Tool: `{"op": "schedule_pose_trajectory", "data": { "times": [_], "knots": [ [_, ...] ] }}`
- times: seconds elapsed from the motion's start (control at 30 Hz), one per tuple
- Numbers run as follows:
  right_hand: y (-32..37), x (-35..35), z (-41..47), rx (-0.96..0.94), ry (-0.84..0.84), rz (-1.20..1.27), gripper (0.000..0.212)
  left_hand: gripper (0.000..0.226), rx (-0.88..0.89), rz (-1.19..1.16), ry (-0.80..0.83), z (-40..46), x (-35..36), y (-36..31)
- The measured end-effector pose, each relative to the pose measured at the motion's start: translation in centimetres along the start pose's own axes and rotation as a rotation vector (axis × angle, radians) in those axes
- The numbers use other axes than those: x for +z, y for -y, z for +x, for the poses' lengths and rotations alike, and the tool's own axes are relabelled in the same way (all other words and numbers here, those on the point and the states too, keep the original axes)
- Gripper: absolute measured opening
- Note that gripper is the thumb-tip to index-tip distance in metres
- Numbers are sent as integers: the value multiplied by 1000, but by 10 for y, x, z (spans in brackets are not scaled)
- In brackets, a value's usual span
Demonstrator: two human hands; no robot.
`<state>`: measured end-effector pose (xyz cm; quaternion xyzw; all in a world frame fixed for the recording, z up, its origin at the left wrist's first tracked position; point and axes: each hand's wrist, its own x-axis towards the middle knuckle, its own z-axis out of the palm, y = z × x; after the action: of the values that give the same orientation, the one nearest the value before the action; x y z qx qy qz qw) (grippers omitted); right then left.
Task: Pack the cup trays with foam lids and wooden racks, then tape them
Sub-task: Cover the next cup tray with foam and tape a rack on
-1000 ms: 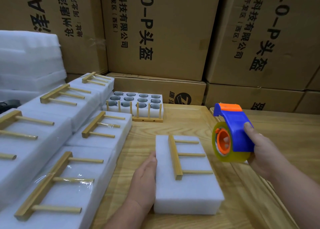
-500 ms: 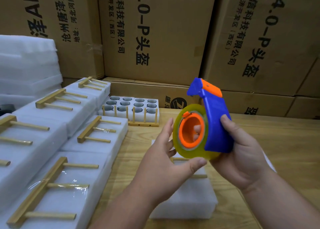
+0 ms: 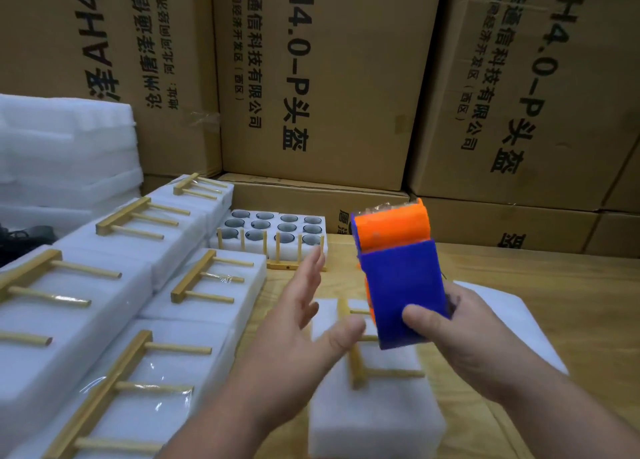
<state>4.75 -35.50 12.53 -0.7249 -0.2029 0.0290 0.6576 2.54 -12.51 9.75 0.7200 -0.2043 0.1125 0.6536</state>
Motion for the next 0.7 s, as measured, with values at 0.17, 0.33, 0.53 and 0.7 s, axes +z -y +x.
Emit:
{"op": "schedule_pose_trajectory", "data": {
  "times": [0.17,0.33,0.53,0.7],
  "knots": [
    [-12,-15,-1,-218,-138,-505,34,70,125,-44,-162,6,-18,-22],
    [-23,-24,-4,-322,-133,-590,31,47,184,208,-105,5,-21,-34],
    [-24,-23,-7,-289,-161,-680,37,33,274,402,-21,0,-20,-45],
    [-25,-25,-10,-315,-156,-745,39,31,345,495,27,-3,-20,-51]
  ]
}}
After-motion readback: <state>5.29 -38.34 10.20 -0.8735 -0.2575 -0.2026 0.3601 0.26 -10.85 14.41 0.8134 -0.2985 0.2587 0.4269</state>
